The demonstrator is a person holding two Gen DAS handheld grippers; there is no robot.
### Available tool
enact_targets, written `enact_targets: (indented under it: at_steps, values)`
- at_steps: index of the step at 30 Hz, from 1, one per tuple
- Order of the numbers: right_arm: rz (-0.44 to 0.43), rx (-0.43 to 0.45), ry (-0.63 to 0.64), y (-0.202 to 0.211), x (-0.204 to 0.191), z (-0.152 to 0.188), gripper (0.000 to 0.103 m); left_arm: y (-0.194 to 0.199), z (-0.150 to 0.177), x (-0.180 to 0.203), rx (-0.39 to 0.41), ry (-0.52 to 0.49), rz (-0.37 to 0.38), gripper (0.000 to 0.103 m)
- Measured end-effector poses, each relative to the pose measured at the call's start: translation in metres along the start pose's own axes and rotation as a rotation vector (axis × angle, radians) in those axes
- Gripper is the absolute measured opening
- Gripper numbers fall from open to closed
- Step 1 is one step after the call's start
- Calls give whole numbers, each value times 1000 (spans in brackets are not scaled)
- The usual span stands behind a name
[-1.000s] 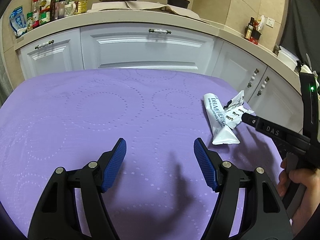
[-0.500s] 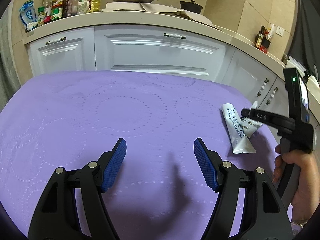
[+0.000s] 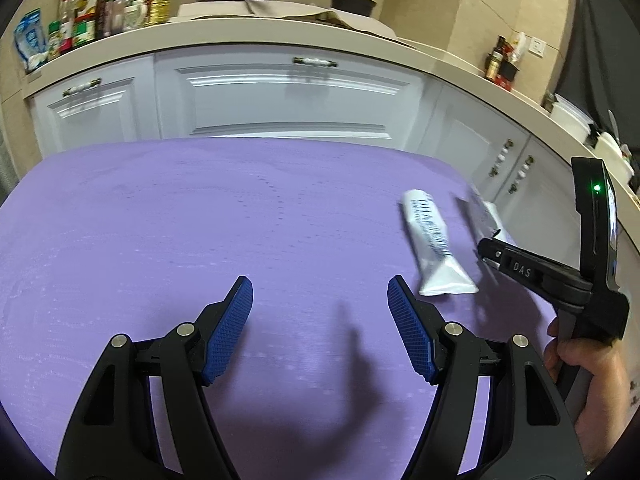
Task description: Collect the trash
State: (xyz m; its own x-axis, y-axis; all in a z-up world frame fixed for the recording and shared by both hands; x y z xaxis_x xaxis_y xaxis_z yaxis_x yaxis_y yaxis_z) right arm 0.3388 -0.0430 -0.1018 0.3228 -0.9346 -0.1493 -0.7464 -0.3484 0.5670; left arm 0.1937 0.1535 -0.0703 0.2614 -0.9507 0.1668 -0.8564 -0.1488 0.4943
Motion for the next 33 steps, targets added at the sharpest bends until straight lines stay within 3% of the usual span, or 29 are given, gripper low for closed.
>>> enact_targets:
  at_steps: [2, 9, 21, 33]
  values:
    - [-4, 8, -4, 4, 3, 0, 3, 0, 0, 10, 2, -9, 14, 75]
    - [-40, 32, -11, 23, 16, 3, 3, -6, -1, 49, 7, -54, 62, 77]
    - [-83, 41, -3, 33, 21, 7, 3, -41, 2, 77, -34, -94, 50, 80]
    - [-88, 47, -10, 38, 26, 9, 3, -62, 10, 84, -99, -132, 78, 37]
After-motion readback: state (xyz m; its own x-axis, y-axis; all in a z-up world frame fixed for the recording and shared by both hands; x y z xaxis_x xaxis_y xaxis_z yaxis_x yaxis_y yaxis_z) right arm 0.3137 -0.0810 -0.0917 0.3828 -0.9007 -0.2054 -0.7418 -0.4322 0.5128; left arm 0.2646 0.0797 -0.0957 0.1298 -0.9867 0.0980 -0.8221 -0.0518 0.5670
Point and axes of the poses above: each gripper's, at about its wrist camera, not at the fingertips, and y roughly against the way its jaws point, x to its right, z to its underside, the point moved 1 cm from there along -y, roughly the way its jaws point, and after that the axes turned 13 degrees about x, right-handed, at the moved point
